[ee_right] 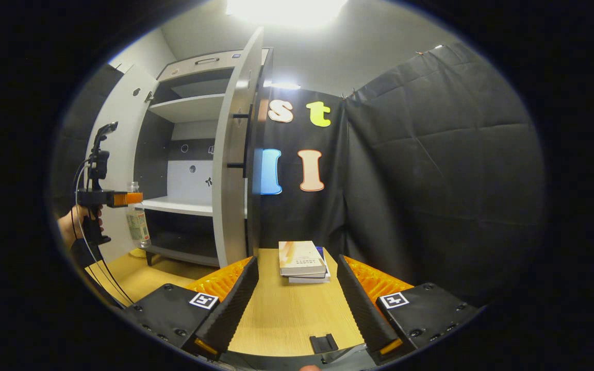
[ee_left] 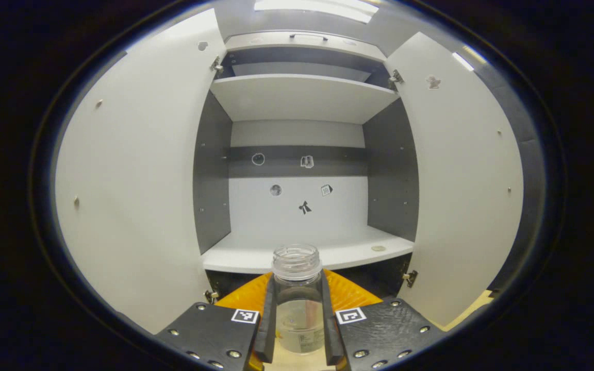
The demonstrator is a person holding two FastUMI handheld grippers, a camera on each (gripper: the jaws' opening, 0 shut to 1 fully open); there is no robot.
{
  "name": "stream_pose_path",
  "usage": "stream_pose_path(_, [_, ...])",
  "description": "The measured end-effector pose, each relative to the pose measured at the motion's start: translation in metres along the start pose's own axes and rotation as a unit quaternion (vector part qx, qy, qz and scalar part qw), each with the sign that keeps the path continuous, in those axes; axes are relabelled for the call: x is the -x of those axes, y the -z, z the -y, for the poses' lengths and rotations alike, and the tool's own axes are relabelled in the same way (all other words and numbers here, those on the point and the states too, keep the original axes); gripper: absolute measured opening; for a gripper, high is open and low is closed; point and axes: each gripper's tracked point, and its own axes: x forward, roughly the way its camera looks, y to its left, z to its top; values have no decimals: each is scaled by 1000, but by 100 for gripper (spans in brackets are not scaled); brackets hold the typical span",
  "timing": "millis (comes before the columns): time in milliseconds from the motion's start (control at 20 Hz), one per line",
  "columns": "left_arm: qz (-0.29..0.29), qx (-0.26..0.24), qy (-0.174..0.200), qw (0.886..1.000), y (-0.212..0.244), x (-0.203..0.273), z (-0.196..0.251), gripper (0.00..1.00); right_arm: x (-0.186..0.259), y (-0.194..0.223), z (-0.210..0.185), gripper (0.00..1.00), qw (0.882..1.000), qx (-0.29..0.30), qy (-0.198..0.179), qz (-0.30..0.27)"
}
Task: Grasp the bottle in the cabinet with the left hand and place it on the coaster, then close the right door with the right hand and the left door with the left hand.
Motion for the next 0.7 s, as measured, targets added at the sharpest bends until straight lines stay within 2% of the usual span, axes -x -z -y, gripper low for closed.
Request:
stream_pose_path(400, [-14,1,18,1000,76,32,17,39,15,12,-13,97,1000,15,-11,-12])
stream_pose_path(500, [-19,4,23,1000,92,36,22,39,18,15,-12,94,1000,15,-9,-16])
stream_pose_path(550, [-21,7,27,999,100,38,26,40,20,16,-12,97,1000,14,-7,-19])
stream_pose_path(700, [-33,11,36,999,125,44,35,39,25,20,-11,98,1000,17,-2,-24])
